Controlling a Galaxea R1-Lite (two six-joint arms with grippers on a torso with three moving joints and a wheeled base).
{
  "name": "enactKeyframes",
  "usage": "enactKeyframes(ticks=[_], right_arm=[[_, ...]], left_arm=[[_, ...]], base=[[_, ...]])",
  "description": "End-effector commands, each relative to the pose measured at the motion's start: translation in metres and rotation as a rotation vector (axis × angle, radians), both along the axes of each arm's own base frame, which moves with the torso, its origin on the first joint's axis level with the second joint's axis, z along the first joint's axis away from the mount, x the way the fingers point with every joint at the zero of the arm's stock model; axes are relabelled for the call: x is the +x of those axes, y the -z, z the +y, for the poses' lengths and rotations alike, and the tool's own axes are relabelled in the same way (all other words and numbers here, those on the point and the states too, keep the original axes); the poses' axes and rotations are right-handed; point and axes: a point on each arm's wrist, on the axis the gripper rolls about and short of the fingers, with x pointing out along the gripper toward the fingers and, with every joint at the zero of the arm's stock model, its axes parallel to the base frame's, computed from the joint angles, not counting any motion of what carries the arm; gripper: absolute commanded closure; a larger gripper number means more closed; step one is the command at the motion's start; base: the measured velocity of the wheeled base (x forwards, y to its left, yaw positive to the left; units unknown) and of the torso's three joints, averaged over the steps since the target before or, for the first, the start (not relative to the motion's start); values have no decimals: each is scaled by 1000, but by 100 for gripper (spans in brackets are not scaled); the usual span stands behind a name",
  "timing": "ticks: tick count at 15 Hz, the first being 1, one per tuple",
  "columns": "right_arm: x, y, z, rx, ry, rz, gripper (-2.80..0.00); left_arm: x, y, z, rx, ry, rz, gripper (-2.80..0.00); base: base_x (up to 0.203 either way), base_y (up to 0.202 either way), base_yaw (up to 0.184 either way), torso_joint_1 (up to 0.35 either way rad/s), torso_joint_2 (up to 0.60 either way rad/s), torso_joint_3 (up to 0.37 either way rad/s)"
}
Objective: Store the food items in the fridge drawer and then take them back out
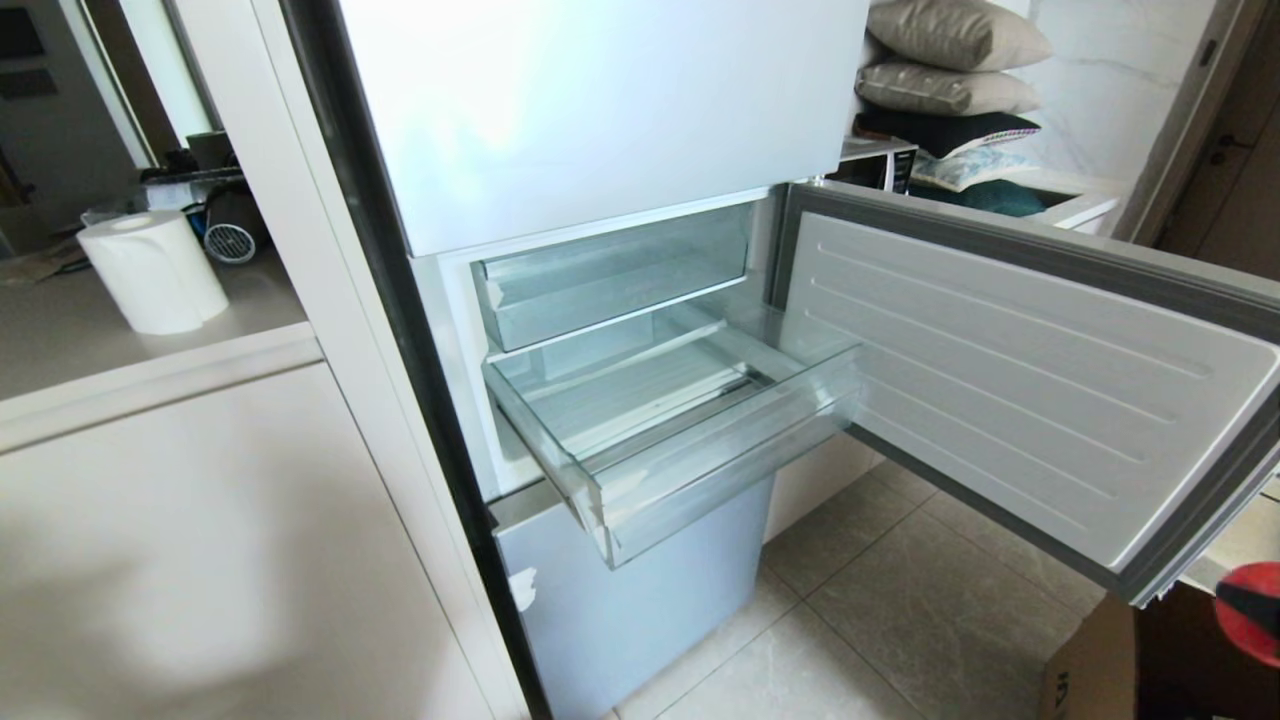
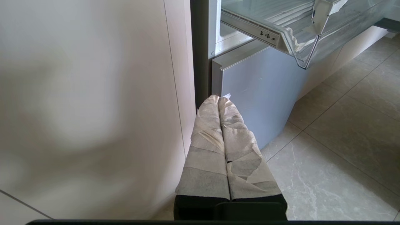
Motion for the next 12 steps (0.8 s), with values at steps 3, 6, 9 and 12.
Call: enactKeyframes(ticks=[3,6,9,12], right_arm=[[16,-13,71,12,-425,-73,0],[73,-44,96,56,-554,-138,0],[131,-42,133,87,-674,-115,0],[178,-51,171,91,-766,-168,0]], left_arm=[[0,0,0,0,-1,0,0],[0,0,0,0,-1,2,0],[0,0,0,0,-1,0,0],[0,0,0,0,-1,2,0]], base=[[0,0,0,0,0,0],[0,0,0,0,0,0],[0,0,0,0,0,0],[0,0,0,0,0,0]])
